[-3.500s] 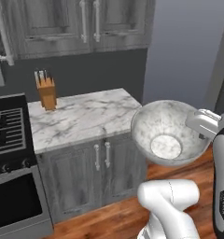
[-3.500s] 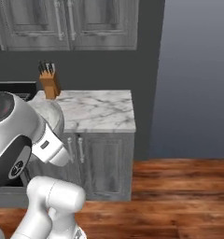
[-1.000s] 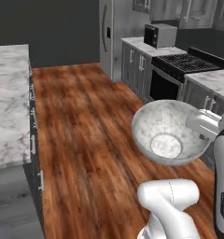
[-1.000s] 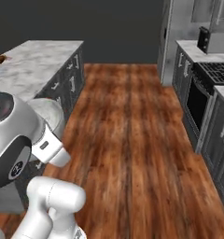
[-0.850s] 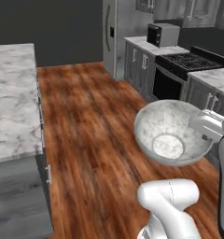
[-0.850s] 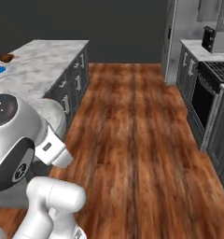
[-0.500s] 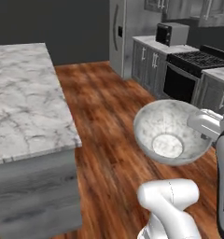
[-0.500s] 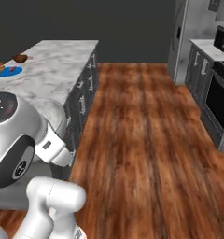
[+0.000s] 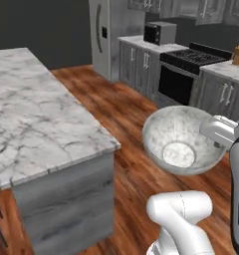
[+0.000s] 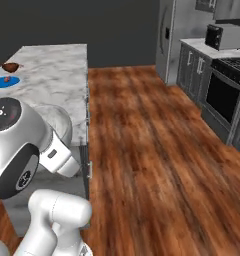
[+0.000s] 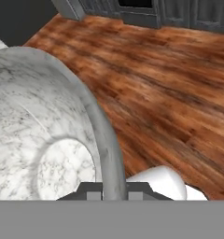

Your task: Take the smaller bowl and place it next to the appetizer plate on the dining counter , and place the larger bowl next to the plate with cooked food.

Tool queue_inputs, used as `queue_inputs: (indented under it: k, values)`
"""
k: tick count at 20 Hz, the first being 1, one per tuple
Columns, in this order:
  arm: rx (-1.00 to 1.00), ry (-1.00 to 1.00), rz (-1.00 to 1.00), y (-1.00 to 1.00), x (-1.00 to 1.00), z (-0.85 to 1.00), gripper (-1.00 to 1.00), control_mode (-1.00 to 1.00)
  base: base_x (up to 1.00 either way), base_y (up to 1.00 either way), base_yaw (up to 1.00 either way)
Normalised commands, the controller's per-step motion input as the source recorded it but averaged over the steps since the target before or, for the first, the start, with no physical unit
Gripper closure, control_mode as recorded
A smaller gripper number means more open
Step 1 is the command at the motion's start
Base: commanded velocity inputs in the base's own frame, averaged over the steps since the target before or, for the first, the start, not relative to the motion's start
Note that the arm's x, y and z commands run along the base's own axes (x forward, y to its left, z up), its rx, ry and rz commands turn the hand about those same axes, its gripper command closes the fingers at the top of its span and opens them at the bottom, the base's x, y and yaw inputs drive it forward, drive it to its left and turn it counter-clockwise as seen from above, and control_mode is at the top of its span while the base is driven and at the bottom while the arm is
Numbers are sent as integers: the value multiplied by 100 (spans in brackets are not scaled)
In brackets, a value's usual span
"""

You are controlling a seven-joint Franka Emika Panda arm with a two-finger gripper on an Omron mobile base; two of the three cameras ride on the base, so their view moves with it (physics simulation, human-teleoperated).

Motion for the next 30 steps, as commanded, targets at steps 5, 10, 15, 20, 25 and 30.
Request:
queue_inputs:
  k: [5, 10, 15, 20, 25, 30]
  values:
    - [0, 0, 0, 0, 0, 0, 100, 100, 0, 96, -59]
    - [0, 0, 0, 0, 0, 0, 100, 100, 0, 83, -64]
    - [0, 0, 0, 0, 0, 0, 100, 100, -44, 77, -58]
    - [0, 0, 0, 0, 0, 0, 100, 100, -99, 74, -49]
    - [0, 0, 0, 0, 0, 0, 100, 100, -100, 77, -43]
    - [0, 0, 0, 0, 0, 0, 100, 100, -100, 93, -39]
